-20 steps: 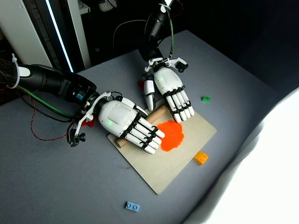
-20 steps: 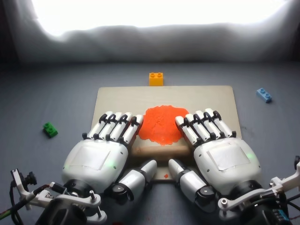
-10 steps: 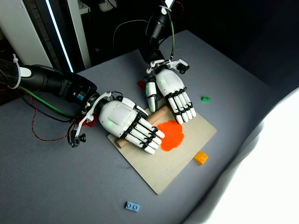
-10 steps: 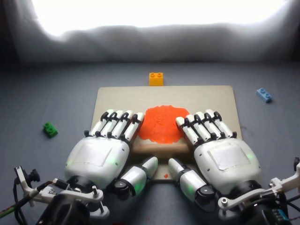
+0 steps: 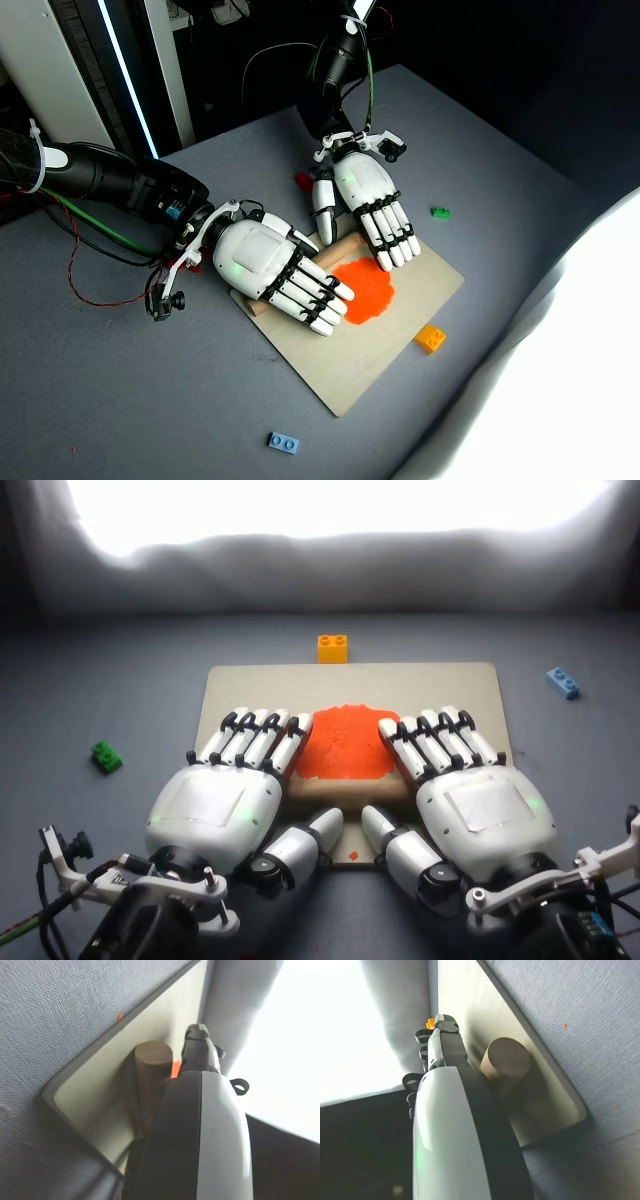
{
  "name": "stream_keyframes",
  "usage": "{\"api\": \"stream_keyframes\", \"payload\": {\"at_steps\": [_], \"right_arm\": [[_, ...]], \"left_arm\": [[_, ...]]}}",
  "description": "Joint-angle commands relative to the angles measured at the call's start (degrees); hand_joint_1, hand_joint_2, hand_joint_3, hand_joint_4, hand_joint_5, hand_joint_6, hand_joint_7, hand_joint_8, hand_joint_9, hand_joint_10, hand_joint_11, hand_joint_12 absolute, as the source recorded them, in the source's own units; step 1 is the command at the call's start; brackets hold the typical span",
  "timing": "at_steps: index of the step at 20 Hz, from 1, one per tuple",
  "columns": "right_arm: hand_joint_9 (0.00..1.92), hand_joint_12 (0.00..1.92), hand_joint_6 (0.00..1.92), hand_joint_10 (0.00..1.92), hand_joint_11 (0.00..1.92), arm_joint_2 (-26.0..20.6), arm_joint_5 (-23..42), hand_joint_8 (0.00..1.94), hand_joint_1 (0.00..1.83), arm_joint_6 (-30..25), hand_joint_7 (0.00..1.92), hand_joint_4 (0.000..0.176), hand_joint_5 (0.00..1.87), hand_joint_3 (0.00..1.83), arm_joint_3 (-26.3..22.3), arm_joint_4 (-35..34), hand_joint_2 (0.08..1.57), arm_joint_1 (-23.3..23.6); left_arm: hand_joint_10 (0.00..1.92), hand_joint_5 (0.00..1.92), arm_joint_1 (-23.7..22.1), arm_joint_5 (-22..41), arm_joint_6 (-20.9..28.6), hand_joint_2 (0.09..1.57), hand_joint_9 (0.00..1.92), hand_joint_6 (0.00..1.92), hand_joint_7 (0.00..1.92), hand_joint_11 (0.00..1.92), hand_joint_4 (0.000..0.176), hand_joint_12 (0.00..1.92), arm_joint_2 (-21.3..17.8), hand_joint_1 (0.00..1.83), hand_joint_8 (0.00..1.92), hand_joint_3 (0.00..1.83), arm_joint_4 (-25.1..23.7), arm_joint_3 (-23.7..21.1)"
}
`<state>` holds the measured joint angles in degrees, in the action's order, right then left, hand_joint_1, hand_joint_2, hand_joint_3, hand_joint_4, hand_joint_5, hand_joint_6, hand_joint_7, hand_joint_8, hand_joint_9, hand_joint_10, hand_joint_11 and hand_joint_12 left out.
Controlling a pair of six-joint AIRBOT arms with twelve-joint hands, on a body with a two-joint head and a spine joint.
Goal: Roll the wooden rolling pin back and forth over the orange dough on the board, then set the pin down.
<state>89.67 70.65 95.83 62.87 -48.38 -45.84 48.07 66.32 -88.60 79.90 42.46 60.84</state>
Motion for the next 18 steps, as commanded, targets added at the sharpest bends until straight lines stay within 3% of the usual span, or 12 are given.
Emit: {"api": "stream_keyframes", "payload": {"at_steps": [1,18], "right_arm": [[0.01,0.00,0.00,0.00,0.00,0.05,4.48,0.00,0.00,0.00,0.05,0.000,0.06,0.00,0.45,3.64,1.43,0.59],[0.03,0.00,0.00,0.01,0.00,0.25,2.10,0.01,0.00,-4.56,0.09,0.000,0.06,0.00,3.25,3.33,1.35,1.90]], "left_arm": [[0.00,0.00,-0.56,5.28,0.05,1.41,0.00,0.00,0.00,0.00,0.000,0.00,0.17,0.00,0.00,0.00,-3.26,0.42],[0.00,0.00,-2.75,0.97,0.46,1.39,0.00,0.00,0.00,0.00,0.000,0.00,0.73,0.00,0.00,0.00,-3.13,3.28]]}}
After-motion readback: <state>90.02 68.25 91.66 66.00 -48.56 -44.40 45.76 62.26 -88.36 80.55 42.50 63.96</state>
